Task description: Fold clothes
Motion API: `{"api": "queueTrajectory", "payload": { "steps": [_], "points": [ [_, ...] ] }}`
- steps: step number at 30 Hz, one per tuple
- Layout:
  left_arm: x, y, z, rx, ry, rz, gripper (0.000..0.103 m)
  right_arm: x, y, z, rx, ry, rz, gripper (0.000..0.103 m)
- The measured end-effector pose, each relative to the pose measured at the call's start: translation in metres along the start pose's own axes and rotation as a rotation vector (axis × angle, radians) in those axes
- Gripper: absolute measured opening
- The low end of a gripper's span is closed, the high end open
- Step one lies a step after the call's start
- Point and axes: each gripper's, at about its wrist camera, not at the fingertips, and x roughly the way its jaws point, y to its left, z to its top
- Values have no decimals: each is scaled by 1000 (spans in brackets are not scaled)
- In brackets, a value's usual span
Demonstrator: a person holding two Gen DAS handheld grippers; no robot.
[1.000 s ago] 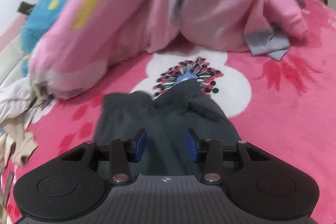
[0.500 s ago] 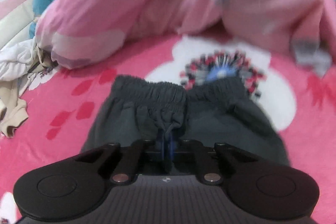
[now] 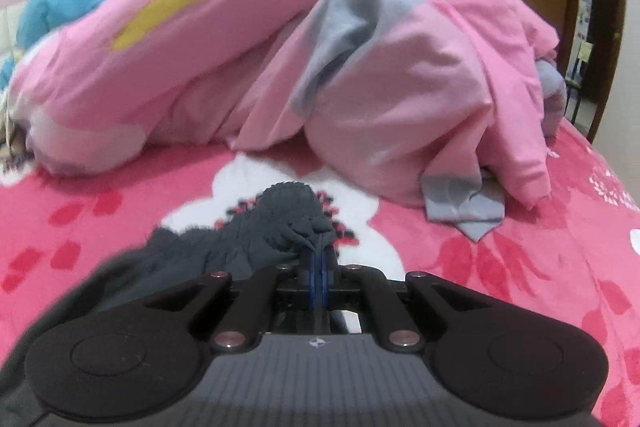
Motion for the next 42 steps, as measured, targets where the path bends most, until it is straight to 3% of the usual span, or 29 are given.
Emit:
{"api": "queueTrajectory", "payload": {
  "steps": [3, 7, 9, 11, 13, 18, 23, 25, 29, 35, 37, 38, 42],
  "points": [
    [-1, -1, -1, 4, 2, 5, 71, 16, -4, -3, -1, 14, -16, 4],
    [-1, -5, -2, 11, 6, 15, 71, 51, -5, -16, 7, 149, -45, 13],
    [-1, -6, -2, 14, 7, 17, 71, 43, -13, -14, 63, 142, -46, 29],
    [-1, -5, -2, 20, 5, 19, 71, 14, -30, -7, 135, 82, -27, 44],
    [-1, -6, -2, 26, 2, 21, 71, -27, -49, -1, 187, 23, -32, 50],
    [-3, -6, 0, 7, -14, 35, 71, -143, -95, -4, 293, -30, 0, 50],
    [-8, -9, -2, -2, -21, 71, 71, -228, -105, -63, 303, -6, 49, 50],
    [-10, -11, -3, -5, -23, 87, 71, -238, -97, -96, 308, 25, 58, 47],
    [-14, -15, -5, -9, -28, 118, 71, -220, -79, -146, 305, 88, 54, 41],
    [-17, -23, -8, -7, -30, 155, 71, -191, -64, -169, 314, 71, 85, 37],
    [-17, -25, -9, -3, -27, 162, 71, -184, -63, -172, 311, 76, 80, 17],
    [-16, -26, -9, 2, -24, 168, 71, -181, -63, -174, 319, 86, 83, 0],
    [-15, -27, -8, 5, -16, 175, 71, -193, -65, -184, 355, 65, 47, 0]
  ]
}}
